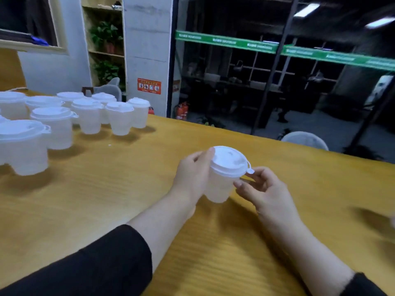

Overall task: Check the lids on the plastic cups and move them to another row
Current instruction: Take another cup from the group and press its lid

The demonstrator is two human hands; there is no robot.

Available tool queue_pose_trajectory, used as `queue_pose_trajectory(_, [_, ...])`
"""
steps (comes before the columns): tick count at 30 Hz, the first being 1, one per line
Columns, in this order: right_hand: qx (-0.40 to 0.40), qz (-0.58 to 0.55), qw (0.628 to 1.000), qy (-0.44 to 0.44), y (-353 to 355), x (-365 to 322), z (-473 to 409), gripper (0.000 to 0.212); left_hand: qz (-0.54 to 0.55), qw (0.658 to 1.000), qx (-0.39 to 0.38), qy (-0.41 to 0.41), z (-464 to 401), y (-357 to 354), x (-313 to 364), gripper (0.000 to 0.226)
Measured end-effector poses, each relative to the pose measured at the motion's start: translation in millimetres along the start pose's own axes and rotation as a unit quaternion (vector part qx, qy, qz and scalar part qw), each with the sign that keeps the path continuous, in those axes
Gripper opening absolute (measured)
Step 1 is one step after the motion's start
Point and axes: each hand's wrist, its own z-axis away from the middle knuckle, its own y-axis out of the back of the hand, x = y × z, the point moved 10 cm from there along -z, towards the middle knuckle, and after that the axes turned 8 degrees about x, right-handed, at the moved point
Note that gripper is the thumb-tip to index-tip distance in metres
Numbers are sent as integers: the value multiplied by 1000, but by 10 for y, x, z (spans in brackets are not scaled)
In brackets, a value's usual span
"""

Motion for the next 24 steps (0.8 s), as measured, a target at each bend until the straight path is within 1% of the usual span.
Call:
queue_pose_trajectory(2, [-2, 25, 1000, -6, 179, 95, -61, 24, -5, 1000, -23, 6, -58, -213, -98, 48])
queue_pose_trajectory(4, [-29, 41, 999, -18, 271, 177, -125, 23, -16, 999, -48, -13, -98, -306, -124, 43])
queue_pose_trajectory(6, [-55, 69, 996, -7, 333, 155, -160, 26, -34, 996, -70, -38, -112, -299, -78, 47])
queue_pose_trajectory(8, [-57, 118, 990, 46, 405, 30, -188, 28, -26, 995, -76, -63, -121, -237, -16, 55])
queue_pose_trajectory(10, [-50, 142, 982, 113, 460, -128, -186, 28, -13, 994, -63, -89, -145, -200, 38, 67])
queue_pose_trajectory(11, [-51, 143, 977, 146, 465, -194, -165, 28, -15, 991, -59, -116, -140, -205, 79, 67])
queue_pose_trajectory(12, [-58, 146, 971, 180, 452, -251, -135, 28, -19, 987, -62, -149, -130, -228, 120, 62])
queue_pose_trajectory(14, [-79, 163, 955, 234, 378, -301, -66, 27, -41, 974, -91, -205, -82, -317, 186, 50])
queue_pose_trajectory(15, [-86, 174, 949, 249, 344, -297, -49, 26, -53, 968, -110, -218, -60, -363, 197, 49])
queue_pose_trajectory(17, [-76, 187, 941, 270, 324, -292, -60, 21, -55, 964, -143, -219, -47, -429, 185, 50])
queue_pose_trajectory(20, [-36, 199, 930, 305, 360, -364, -71, 14, -40, 964, -185, -184, -38, -504, 146, 39])
queue_pose_trajectory(22, [-12, 192, 928, 319, 397, -443, -46, 13, -36, 965, -193, -175, -42, -509, 135, 34])
queue_pose_trajectory(24, [9, 171, 936, 309, 446, -518, -17, 14, -41, 965, -196, -170, -43, -501, 129, 33])
